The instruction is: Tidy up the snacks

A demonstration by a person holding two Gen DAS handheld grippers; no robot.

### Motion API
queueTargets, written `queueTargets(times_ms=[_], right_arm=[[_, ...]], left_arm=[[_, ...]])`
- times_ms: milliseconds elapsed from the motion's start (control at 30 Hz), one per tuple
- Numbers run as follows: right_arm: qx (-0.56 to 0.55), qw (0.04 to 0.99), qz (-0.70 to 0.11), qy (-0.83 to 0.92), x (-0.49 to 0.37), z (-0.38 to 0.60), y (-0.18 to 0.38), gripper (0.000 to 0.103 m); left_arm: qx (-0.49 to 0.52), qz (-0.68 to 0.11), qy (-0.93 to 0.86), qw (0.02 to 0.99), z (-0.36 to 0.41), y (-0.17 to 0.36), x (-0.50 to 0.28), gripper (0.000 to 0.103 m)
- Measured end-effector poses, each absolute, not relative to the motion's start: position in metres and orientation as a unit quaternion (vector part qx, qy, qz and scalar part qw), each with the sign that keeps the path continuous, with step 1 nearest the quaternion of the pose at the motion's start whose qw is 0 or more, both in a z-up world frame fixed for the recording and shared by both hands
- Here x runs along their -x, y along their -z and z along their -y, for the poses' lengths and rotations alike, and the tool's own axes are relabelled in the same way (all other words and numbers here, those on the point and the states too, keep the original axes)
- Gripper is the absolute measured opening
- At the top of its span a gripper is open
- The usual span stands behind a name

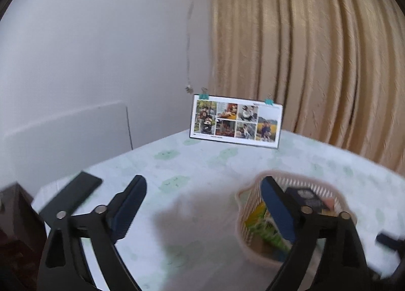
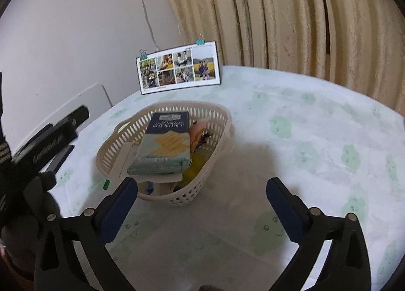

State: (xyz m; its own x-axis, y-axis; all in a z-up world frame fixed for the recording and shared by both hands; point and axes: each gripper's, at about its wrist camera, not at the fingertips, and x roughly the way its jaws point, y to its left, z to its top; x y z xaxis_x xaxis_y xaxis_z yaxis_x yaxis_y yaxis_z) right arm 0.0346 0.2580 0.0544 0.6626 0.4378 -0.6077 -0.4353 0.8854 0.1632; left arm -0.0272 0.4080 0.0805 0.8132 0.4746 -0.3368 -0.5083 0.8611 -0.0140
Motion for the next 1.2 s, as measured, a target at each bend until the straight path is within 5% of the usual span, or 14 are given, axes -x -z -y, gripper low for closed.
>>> queueTargets(times_ms=[333, 1200], right_arm=[[0.029, 0.908, -0.336, -0.246, -0.027, -0.266, -0.054, 0.103], [0.045, 0.898, -0.349, -0.262, -0.019, -0.276, -0.05, 0.103]], left_arm=[[-0.046, -0.212, -0.239, 0.946, -0.383, -0.063, 0.032, 0.098], [-0.042, -0.228, -0.233, 0.944, -0.383, -0.059, 0.032, 0.098]])
